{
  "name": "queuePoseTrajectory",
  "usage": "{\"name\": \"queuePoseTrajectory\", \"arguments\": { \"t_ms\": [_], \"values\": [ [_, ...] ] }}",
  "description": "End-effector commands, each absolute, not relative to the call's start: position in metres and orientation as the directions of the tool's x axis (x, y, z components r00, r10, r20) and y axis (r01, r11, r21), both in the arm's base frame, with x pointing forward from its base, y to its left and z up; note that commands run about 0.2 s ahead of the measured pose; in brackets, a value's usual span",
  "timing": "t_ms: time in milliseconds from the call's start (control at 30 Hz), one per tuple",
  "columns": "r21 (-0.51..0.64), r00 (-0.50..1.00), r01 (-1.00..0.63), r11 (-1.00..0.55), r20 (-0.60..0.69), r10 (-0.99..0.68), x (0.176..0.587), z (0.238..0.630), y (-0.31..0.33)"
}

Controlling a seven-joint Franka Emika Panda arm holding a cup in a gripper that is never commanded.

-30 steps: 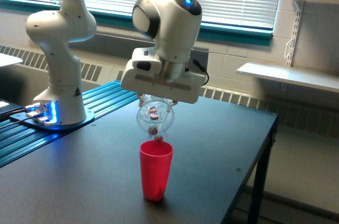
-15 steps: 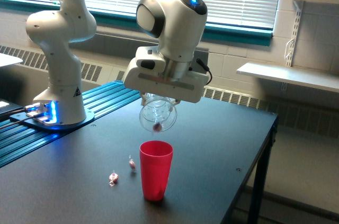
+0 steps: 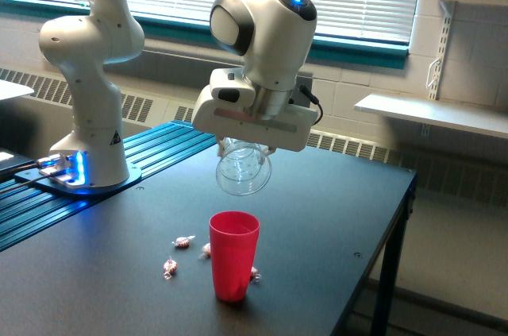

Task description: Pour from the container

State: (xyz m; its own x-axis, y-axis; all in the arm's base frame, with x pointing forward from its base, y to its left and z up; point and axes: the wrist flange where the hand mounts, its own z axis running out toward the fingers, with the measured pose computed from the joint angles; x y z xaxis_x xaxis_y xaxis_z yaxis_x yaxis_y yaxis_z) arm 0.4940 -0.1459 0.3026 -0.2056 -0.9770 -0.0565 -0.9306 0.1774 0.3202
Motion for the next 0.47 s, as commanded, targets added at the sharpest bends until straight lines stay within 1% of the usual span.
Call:
{"name": "queuePoseTrajectory", "arguments": {
  "t_ms": [33,467],
  "values": [
    [0.302,-0.205,-0.935,0.183,-0.040,-0.978,0.4939,0.3071,-0.1415],
    [0.282,-0.214,-0.939,0.198,-0.025,-0.977,0.4908,0.3092,-0.1426]
  ]
}}
